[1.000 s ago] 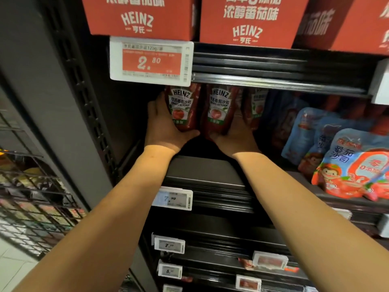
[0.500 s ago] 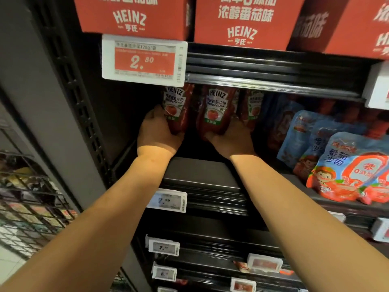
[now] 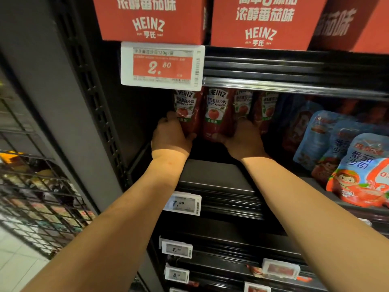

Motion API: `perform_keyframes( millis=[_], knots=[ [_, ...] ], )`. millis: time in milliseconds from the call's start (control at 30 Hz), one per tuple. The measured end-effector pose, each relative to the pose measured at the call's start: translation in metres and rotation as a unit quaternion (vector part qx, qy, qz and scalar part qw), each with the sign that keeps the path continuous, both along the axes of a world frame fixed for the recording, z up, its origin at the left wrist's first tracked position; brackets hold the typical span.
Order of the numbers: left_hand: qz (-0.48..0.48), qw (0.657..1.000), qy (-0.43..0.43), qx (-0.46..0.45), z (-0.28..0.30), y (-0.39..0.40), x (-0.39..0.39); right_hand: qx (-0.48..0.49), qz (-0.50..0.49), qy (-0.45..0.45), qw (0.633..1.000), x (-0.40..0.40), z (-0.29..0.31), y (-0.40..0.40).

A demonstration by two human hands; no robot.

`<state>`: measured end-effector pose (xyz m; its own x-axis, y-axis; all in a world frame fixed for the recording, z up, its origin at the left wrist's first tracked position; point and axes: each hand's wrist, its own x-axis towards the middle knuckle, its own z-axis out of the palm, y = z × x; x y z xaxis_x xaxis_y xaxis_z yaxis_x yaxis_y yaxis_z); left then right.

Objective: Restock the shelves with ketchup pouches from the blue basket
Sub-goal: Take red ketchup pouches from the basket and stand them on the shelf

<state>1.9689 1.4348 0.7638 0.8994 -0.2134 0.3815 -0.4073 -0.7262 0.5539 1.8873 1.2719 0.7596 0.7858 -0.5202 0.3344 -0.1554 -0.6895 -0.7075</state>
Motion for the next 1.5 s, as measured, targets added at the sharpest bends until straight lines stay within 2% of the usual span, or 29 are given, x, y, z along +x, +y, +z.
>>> perform_keyframes(
  millis=[267,633,767,900,967,1033,1167,1267,1400,1500],
  knots=[
    [0.009,1.000,0.014,0.002,0.002,-0.003,0.001,-0.020,-0.008,-0.012,1.000,0.006,0.001,0.009],
    [-0.003,1.000,0.017,0.006,-0.002,-0.003,0.005,-0.024,-0.010,0.029,0.999,0.005,-0.001,0.003],
    [-0.015,0.999,0.042,-0.001,0.000,-0.001,0.004,-0.008,-0.023,0.029,0.999,-0.001,0.004,0.008],
    [-0.040,0.996,0.071,-0.036,0.001,0.006,0.000,-0.044,-0.064,0.066,0.995,-0.018,0.006,0.012],
    [-0.048,0.995,0.077,-0.049,0.001,0.013,-0.004,-0.029,-0.094,0.078,0.992,-0.031,0.006,0.010],
    [-0.056,0.995,0.062,-0.061,-0.002,0.021,-0.011,-0.016,-0.120,0.092,0.988,-0.043,0.007,0.008],
    [-0.107,0.991,0.035,-0.073,-0.009,0.041,-0.025,-0.066,-0.120,0.141,0.980,-0.063,0.010,0.012],
    [-0.138,0.986,0.044,-0.084,-0.011,0.057,-0.037,-0.055,-0.116,0.116,0.985,-0.084,0.010,0.018],
    [-0.140,0.982,0.072,-0.107,-0.012,0.072,-0.059,0.010,-0.112,0.089,0.990,-0.122,0.007,0.022],
    [-0.156,0.977,0.033,-0.143,-0.019,0.086,-0.088,0.074,-0.046,-0.009,0.996,-0.156,0.011,0.030]
  ],
)
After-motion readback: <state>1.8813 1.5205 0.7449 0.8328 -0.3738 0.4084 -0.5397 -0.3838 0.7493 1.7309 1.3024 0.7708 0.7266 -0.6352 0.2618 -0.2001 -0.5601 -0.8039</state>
